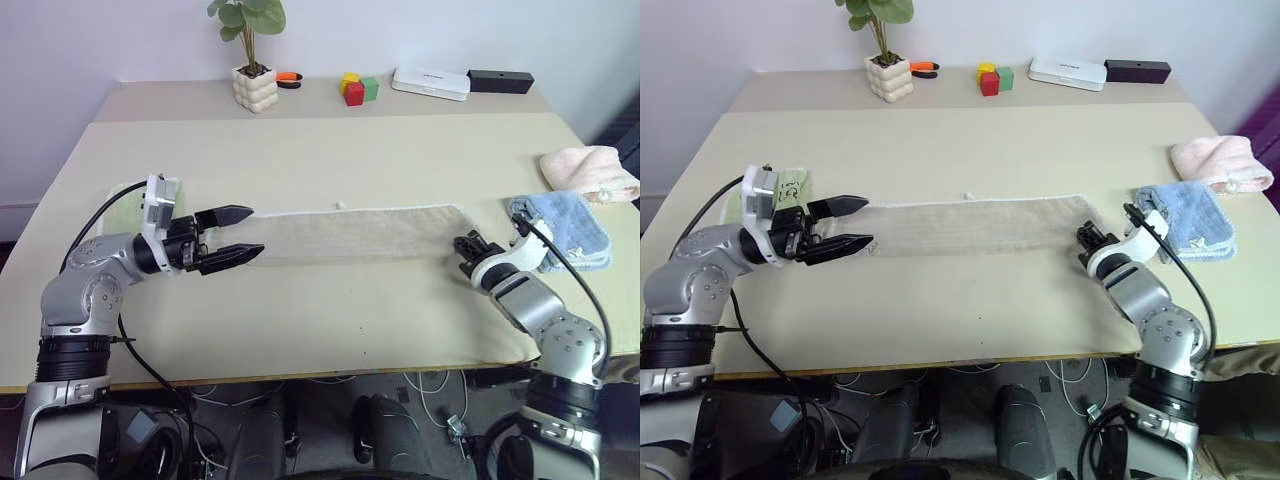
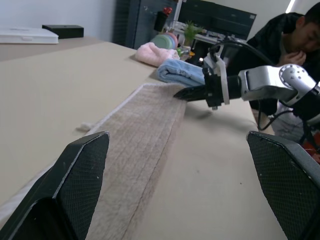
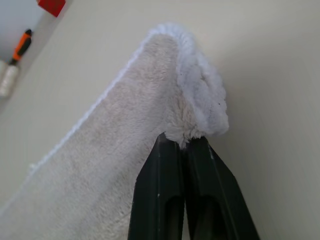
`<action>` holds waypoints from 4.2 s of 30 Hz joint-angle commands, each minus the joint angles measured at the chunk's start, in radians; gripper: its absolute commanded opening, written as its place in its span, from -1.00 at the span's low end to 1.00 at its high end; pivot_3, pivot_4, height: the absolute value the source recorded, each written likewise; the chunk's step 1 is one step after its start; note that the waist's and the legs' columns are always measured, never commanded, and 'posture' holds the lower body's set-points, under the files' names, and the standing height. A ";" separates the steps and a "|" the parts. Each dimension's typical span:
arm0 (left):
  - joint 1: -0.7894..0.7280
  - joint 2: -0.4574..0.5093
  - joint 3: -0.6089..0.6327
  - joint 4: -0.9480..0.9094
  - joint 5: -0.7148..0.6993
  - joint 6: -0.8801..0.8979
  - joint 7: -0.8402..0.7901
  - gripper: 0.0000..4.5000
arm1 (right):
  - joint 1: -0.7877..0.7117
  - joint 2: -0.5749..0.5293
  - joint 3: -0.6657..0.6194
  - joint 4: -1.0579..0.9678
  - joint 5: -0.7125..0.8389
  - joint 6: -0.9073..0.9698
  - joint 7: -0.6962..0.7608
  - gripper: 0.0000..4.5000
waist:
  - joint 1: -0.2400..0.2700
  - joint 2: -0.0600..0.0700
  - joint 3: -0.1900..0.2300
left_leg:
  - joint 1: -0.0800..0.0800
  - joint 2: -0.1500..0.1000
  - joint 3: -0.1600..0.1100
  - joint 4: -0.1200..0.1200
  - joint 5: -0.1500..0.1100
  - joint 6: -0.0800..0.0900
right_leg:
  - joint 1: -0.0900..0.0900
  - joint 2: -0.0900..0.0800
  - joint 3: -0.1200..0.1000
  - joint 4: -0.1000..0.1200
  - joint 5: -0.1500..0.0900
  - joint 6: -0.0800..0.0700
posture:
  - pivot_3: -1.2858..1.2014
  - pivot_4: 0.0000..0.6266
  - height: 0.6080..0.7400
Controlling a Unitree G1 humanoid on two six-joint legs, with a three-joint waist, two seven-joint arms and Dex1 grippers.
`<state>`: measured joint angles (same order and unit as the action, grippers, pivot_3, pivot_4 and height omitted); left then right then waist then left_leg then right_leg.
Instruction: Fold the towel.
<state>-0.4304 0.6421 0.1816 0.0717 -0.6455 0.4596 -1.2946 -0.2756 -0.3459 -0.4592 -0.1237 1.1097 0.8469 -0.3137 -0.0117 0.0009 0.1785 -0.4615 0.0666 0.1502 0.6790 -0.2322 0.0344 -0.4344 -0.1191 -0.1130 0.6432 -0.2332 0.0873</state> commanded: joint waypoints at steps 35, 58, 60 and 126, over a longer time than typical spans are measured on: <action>0.049 0.050 0.061 -0.054 -0.027 -0.039 0.032 1.00 | -0.224 -0.136 0.799 -0.200 -0.771 -0.171 0.761 -0.97 | -0.002 0.000 0.000 | -0.001 0.000 0.002 -0.002 0.000 0.000 | 0.000 0.001 0.000 -0.007 0.000 -0.001 | 0.03 -0.52 1.00; 0.021 0.034 0.024 -0.030 -0.012 -0.040 0.025 1.00 | -0.319 -0.009 0.455 -0.122 -0.590 -0.031 0.826 0.99 | -0.001 0.000 0.000 | -0.001 0.000 0.003 -0.002 0.000 0.000 | 0.000 0.001 -0.001 -0.008 0.001 -0.003 | 0.03 -0.52 1.00; 0.023 0.025 0.022 -0.037 -0.015 -0.038 0.029 1.00 | -0.340 0.026 0.432 -0.056 -0.627 -0.078 0.776 0.60 | -0.001 0.000 0.000 | -0.001 0.000 0.003 -0.002 0.000 0.000 | 0.000 0.001 -0.001 -0.008 0.001 -0.003 | 0.03 -0.52 1.00; 0.380 -0.393 0.264 -0.126 -0.949 0.375 1.534 1.00 | -0.203 -0.244 0.501 0.015 -0.787 -0.491 1.236 0.99 | 0.020 0.000 -0.004 | 0.019 0.000 0.003 -0.015 0.000 -0.007 | 0.009 -0.001 0.001 -0.014 0.000 -0.007 | 0.03 -0.52 1.00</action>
<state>-0.0600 0.2531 0.4547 -0.1376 -1.6275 0.8546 0.1731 -0.4737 -0.5994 0.0536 -0.0773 0.3246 0.3754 0.9352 0.0079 0.0012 0.1742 -0.4427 0.0662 0.1536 0.6639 -0.2319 0.0272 -0.4253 -0.1199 -0.1120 0.6290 -0.2335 0.0803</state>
